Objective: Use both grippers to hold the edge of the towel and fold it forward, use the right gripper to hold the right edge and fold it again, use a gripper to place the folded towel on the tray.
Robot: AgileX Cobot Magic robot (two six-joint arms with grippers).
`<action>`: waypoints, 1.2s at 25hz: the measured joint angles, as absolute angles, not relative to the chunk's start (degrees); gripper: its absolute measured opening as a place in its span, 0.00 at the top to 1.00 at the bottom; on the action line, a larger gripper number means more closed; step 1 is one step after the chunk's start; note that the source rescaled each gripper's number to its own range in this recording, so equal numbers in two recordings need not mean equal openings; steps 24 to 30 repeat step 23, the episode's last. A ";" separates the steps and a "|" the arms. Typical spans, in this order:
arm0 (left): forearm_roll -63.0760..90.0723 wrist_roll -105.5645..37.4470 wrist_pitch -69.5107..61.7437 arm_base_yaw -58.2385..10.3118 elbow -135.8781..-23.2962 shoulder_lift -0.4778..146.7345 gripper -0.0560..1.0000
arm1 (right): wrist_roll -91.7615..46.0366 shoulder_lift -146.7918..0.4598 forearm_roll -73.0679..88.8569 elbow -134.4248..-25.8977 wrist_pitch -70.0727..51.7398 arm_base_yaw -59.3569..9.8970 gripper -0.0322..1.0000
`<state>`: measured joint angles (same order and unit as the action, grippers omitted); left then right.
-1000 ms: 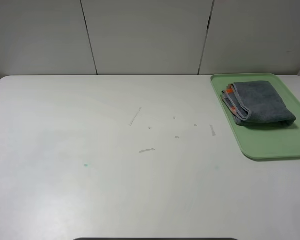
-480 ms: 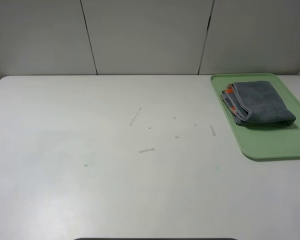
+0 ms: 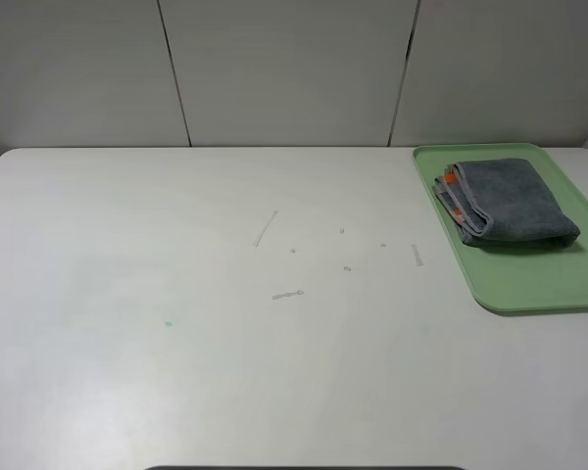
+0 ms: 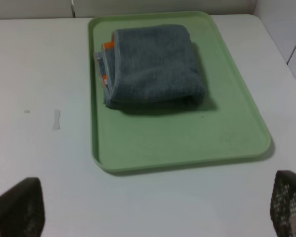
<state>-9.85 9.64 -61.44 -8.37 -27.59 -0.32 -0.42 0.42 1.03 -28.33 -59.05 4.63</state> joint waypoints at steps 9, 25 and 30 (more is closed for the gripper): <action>-9.85 9.64 -61.44 -8.37 -27.59 -0.32 0.00 | -0.42 0.42 1.03 -28.33 -59.05 4.63 0.00; -9.85 9.64 -61.44 -8.37 -27.59 -0.32 0.00 | -0.47 0.42 1.03 -28.33 -59.05 4.63 0.00; -9.85 9.64 -61.44 -8.37 -27.59 -0.32 0.00 | -0.47 0.42 1.03 -28.33 -59.05 4.63 0.00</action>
